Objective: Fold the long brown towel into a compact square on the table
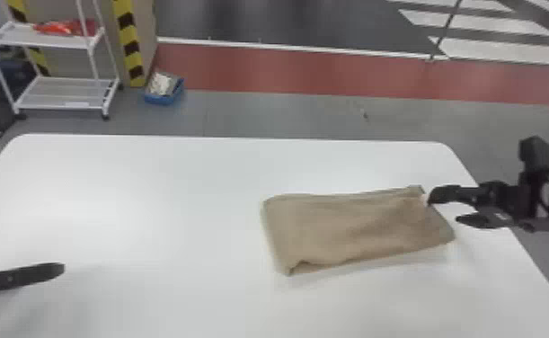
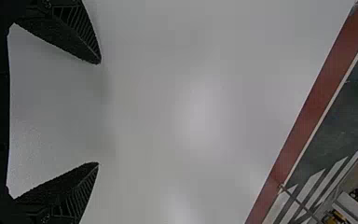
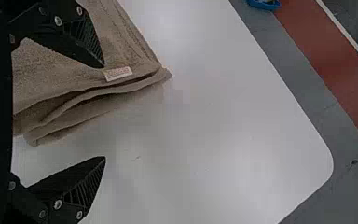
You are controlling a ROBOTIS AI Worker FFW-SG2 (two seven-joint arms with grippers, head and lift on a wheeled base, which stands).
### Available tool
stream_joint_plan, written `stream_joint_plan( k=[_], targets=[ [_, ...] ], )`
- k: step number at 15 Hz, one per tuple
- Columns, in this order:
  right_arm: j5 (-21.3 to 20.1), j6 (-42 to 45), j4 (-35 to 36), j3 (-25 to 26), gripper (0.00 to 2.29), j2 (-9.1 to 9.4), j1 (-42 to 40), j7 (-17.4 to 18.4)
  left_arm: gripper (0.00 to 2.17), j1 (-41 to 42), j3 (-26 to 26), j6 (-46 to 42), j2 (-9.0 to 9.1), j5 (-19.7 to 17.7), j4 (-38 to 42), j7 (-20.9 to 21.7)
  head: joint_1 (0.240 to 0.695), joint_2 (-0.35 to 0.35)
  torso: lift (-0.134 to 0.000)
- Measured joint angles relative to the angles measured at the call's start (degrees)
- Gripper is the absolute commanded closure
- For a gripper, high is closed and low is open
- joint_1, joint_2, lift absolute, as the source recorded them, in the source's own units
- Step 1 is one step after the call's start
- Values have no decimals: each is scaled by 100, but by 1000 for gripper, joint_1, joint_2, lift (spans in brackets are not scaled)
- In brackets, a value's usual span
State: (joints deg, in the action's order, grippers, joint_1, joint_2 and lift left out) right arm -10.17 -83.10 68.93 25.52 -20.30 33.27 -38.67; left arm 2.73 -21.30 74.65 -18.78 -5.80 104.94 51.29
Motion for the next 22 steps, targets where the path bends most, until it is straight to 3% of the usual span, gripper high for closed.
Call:
stream_joint_plan(
  k=[6, 8, 11, 17, 22],
  targets=[
    [-83, 166, -119, -453, 414, 131, -16, -28, 80, 35, -62, -10, 6, -9, 16, 29, 695, -119, -124],
    [-102, 183, -117, -548, 650, 151, -22, -48, 83, 62, -106, -9, 6, -10, 30, 31, 695, -109, -124],
    [-106, 192, -116, -517, 1237, 166, -60, -177, 83, 86, -145, -15, 6, -18, 35, 31, 695, -98, -124],
    [434, -221, 206, 63, 1335, 168, -256, -493, 83, 87, -148, -14, 9, -24, 45, 35, 695, -81, -124],
    [1043, -660, 1464, 714, 1335, 157, -579, -669, 83, 84, -175, 2, 7, -27, 70, 39, 695, -90, -124]
  ],
)
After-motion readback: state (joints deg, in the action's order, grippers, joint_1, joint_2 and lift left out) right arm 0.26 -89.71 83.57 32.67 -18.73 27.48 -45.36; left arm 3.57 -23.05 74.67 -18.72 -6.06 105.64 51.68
